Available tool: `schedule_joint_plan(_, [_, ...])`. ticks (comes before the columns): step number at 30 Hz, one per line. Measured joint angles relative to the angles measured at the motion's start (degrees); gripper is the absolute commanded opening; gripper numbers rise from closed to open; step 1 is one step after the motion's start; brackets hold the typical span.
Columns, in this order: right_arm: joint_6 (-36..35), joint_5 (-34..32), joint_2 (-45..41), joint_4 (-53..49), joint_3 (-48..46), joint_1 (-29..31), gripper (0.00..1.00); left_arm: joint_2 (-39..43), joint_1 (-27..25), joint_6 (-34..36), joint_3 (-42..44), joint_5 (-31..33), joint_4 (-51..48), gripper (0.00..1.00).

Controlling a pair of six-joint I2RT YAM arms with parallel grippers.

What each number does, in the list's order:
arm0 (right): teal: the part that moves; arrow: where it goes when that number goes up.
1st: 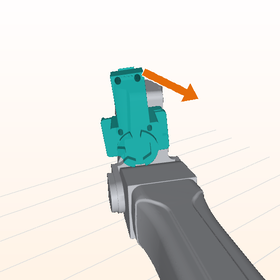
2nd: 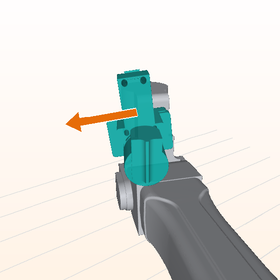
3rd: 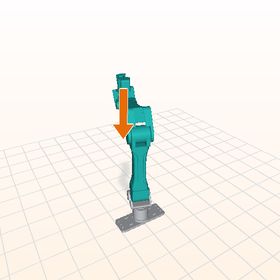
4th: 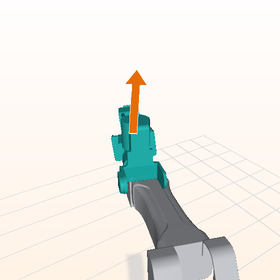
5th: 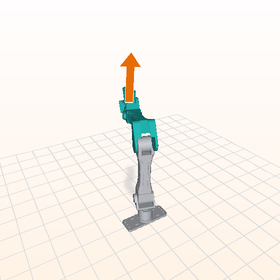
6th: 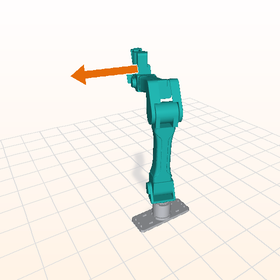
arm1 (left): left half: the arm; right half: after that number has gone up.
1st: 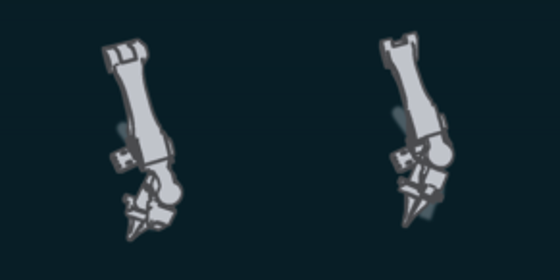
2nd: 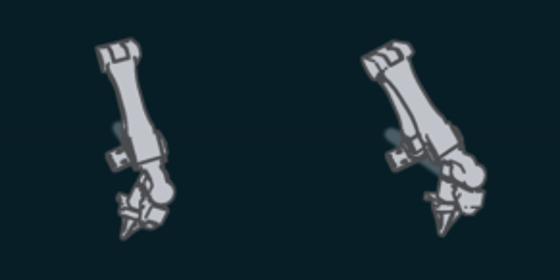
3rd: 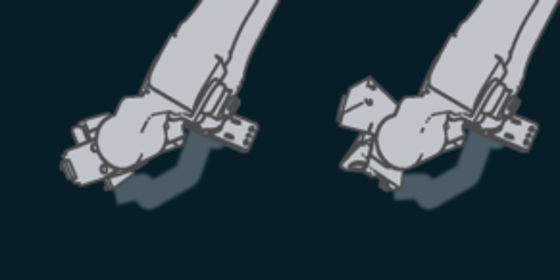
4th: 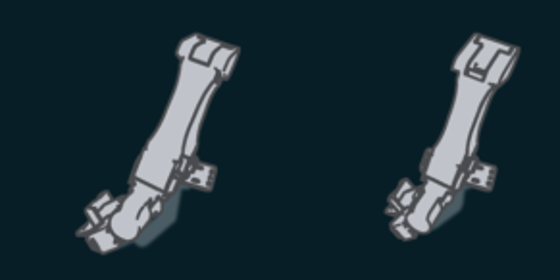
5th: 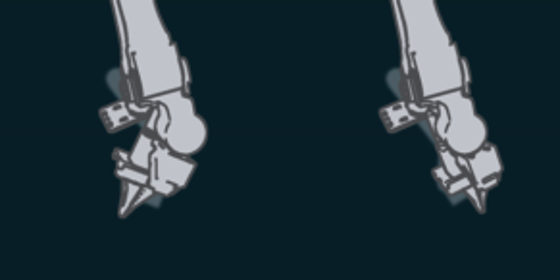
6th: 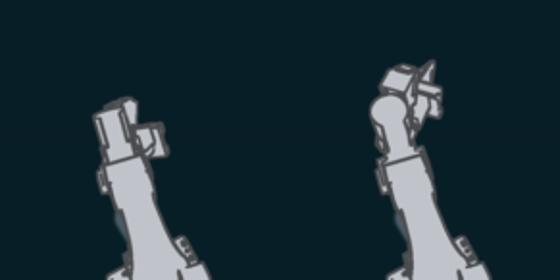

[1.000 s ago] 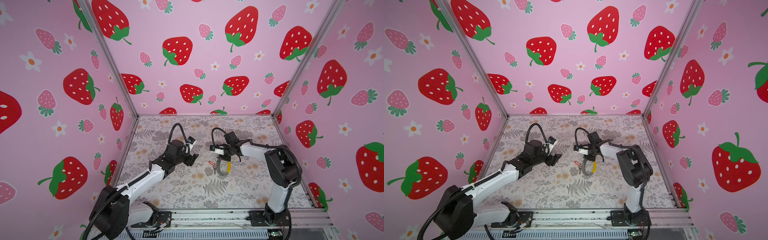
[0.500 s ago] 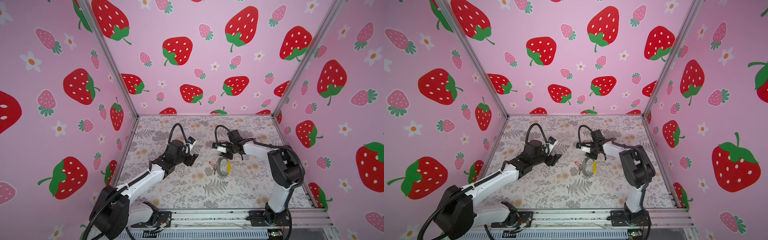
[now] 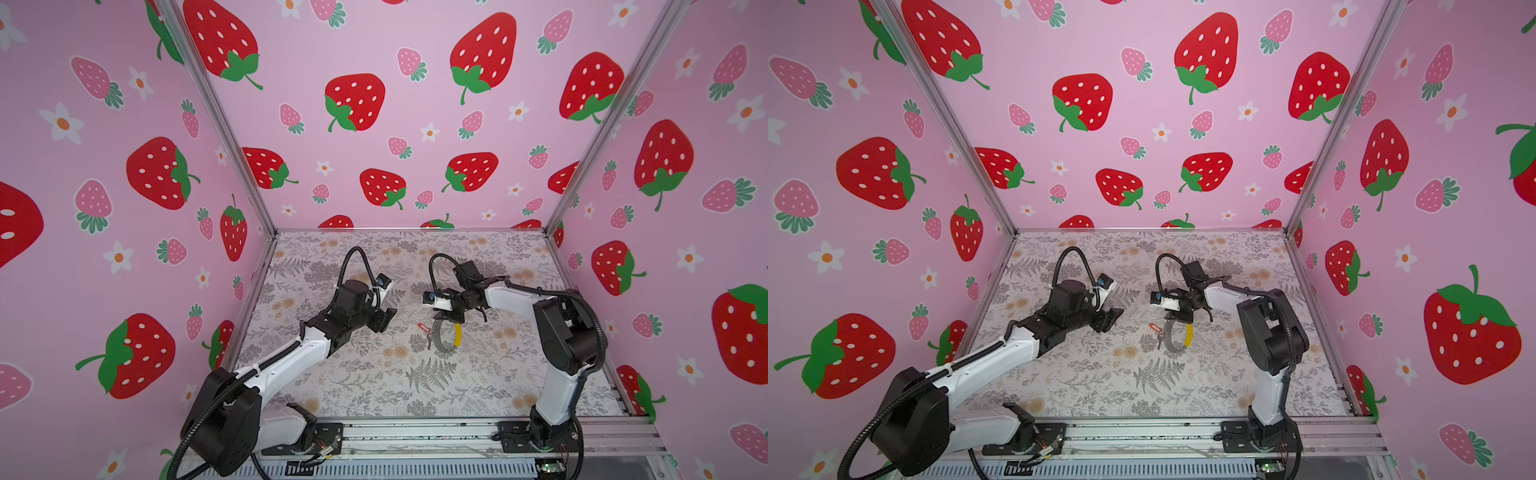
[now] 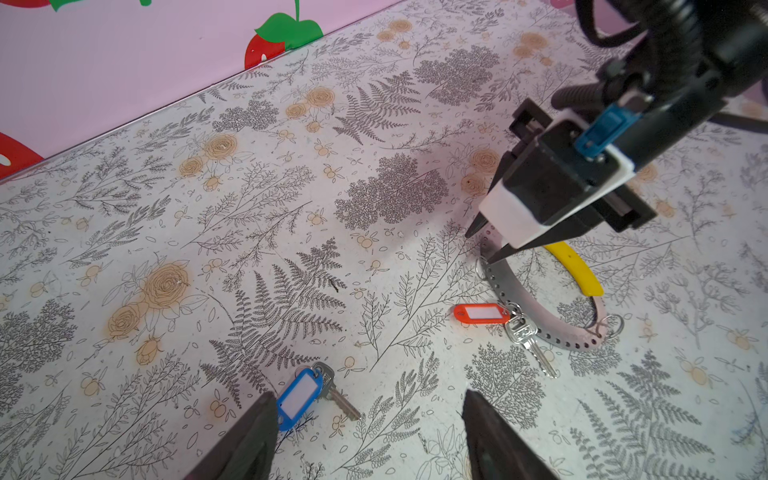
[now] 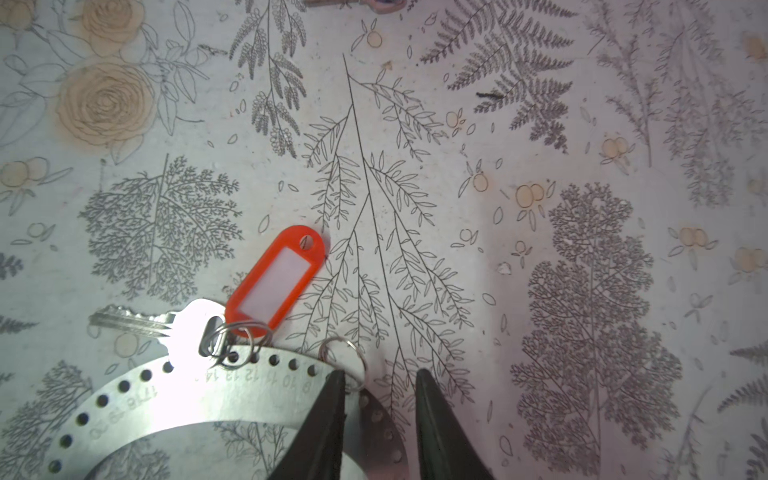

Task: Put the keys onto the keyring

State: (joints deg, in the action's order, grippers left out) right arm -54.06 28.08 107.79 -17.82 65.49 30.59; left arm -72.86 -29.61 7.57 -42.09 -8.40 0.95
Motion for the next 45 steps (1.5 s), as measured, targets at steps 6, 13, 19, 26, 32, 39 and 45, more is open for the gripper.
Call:
schedule_joint_plan(6, [-0.02, -0.02, 1.6, -1.62, 0.98, 0.13, 0.32, -0.2, 0.0, -0.04, -0.11, 0.0, 0.0, 0.72])
schedule_joint_plan(13, [0.04, -0.04, 2.8, -1.7, 1.99, 0.44, 0.31, -1.51, 0.0, -0.13, -0.42, 0.0, 0.02, 0.71])
schedule_joint_plan(19, [0.22, 0.04, 3.5, -2.19, 3.06, 0.68, 0.24, -1.6, -0.04, -0.28, -0.5, 0.0, 0.02, 0.71])
schedule_joint_plan(26, [0.26, -0.22, 3.87, -2.89, 3.48, 0.92, 0.17, -1.6, -0.04, -0.31, -0.5, 0.02, 0.02, 0.71])
schedule_joint_plan(32, [0.26, -1.57, 3.82, -2.34, 3.28, 1.73, 0.11, -1.6, -0.04, -0.28, -0.5, 0.02, 0.02, 0.71])
schedule_joint_plan(39, [0.66, -3.28, -0.04, 0.72, -0.24, 2.84, 0.02, -1.6, -0.04, -0.33, -0.52, 0.0, 0.02, 0.71])
schedule_joint_plan(45, [1.2, -6.88, -5.27, 5.25, -4.79, 4.59, 0.01, -1.6, -0.04, -0.66, -0.52, -0.07, 0.02, 0.7])
